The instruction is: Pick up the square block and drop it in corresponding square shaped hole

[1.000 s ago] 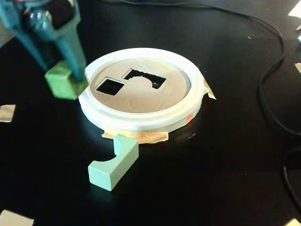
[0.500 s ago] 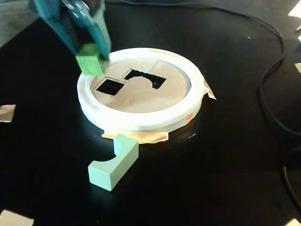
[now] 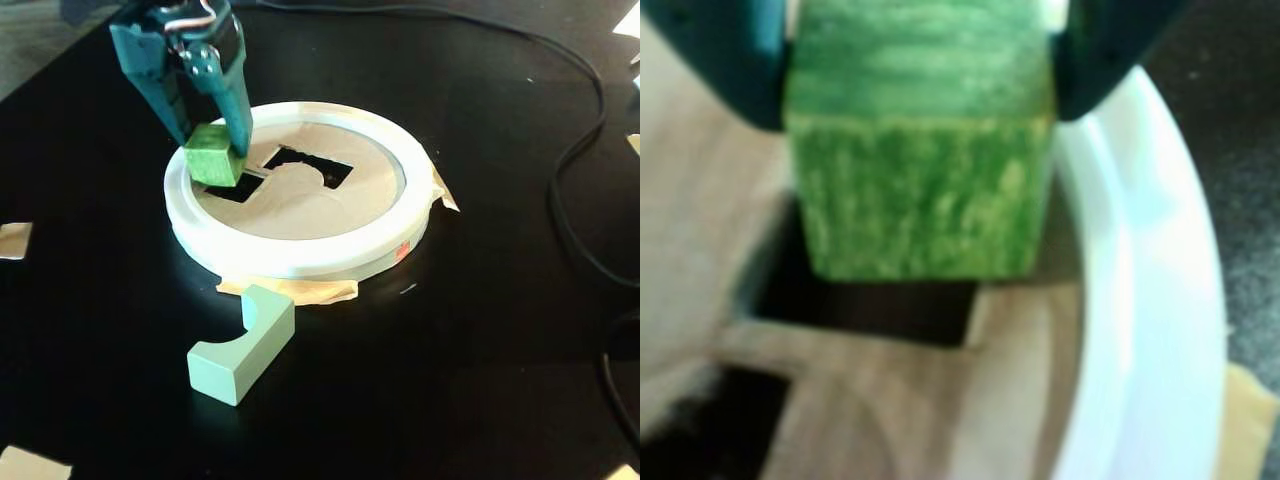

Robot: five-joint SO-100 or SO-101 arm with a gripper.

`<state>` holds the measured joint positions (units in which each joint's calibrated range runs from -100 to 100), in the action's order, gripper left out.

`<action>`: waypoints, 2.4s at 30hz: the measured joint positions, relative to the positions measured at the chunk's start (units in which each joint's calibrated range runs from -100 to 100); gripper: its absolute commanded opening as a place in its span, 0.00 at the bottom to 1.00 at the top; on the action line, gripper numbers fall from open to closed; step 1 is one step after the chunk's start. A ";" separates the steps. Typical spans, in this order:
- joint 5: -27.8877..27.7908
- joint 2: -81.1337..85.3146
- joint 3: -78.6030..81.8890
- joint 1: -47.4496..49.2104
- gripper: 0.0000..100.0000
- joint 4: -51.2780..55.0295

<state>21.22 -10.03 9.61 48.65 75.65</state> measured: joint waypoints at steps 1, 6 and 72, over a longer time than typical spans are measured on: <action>0.00 0.00 0.00 0.00 0.34 0.00; 0.00 0.00 0.00 0.00 0.39 0.00; 0.00 -7.13 -0.39 -1.60 0.82 -8.54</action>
<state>21.22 -17.16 9.22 47.05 67.12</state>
